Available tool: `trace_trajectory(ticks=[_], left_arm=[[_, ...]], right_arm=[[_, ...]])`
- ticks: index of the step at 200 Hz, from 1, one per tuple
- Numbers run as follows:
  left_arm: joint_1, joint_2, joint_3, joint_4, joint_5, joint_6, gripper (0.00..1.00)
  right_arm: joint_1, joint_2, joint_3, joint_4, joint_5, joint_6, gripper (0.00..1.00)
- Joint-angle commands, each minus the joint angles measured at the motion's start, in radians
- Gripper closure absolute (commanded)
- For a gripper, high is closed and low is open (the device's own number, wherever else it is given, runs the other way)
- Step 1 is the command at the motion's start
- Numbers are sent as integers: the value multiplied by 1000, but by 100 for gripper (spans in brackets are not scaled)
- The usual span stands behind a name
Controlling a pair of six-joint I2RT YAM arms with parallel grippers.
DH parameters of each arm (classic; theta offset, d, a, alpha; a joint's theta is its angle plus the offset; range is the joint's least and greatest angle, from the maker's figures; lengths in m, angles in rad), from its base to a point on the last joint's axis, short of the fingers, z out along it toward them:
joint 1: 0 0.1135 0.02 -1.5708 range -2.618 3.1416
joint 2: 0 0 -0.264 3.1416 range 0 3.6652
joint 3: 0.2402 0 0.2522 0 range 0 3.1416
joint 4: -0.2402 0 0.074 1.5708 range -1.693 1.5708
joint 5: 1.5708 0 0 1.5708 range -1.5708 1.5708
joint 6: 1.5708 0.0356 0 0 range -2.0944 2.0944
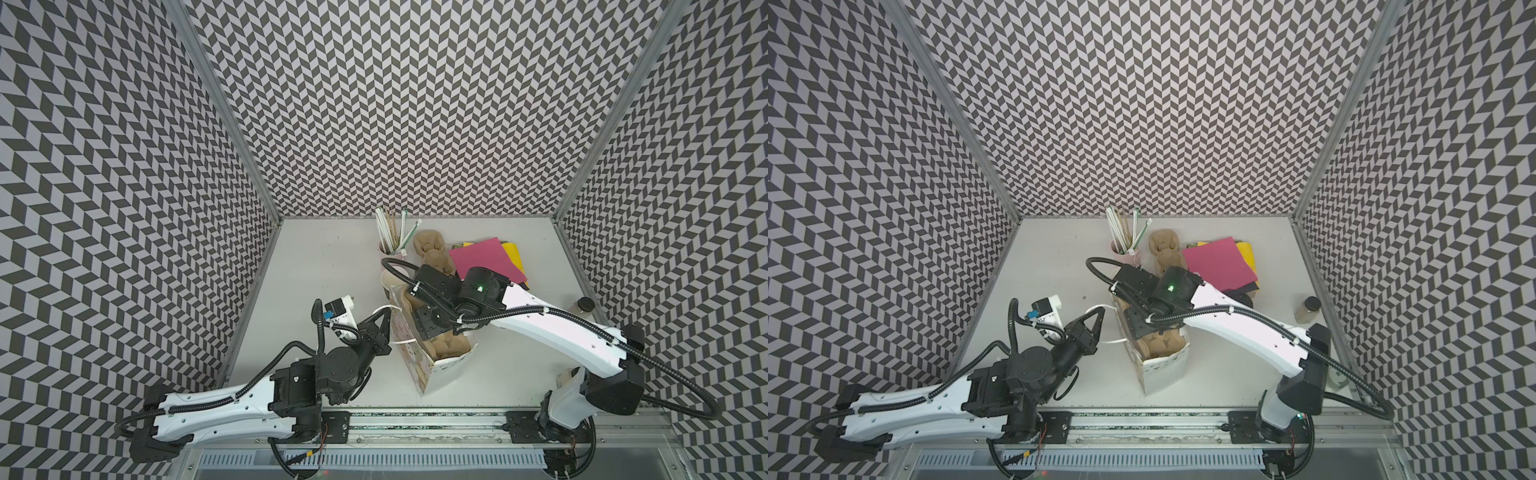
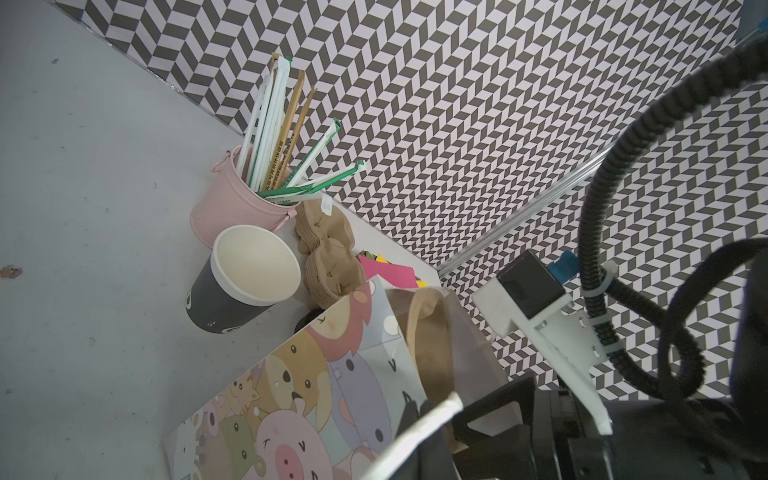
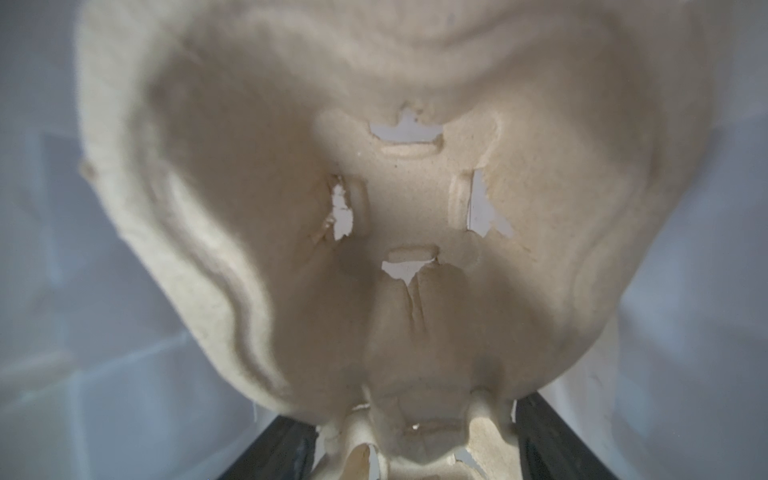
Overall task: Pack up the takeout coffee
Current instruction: 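Push the pulp carrier into the bag with the right gripper while left holds bag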
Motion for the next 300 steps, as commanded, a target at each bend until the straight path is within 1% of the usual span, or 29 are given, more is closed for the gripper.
trace_trajectory(ticks=[1,58,82,101,126,186,266,300], left_arm=[[-3,1,34,-9,-33,18,100],[-2,-2,35,-10,-42,33,100],[-3,-2,31,-14,-43,34,100],[-1,-2,29,-15,-45,33,100],[9,-1,25,-15,-42,33,100],[32,-6,22,-19,-29,36,100],[66,-9,25,-26,-7,43,100],[75,-6,25,-25,3,46,100]], right_arm=[[14,7,-17,7,31,-5,28],[15,14,-46,6,36,-8,28],[17,-4,-18,6,52,-12,28],[20,-13,-32,7,53,-15,28],[30,-23,-56,7,33,-12,28],[35,-82,-65,7,55,-19,28],[43,-101,-70,7,44,-34,28],[50,-83,-112,7,47,-43,28]])
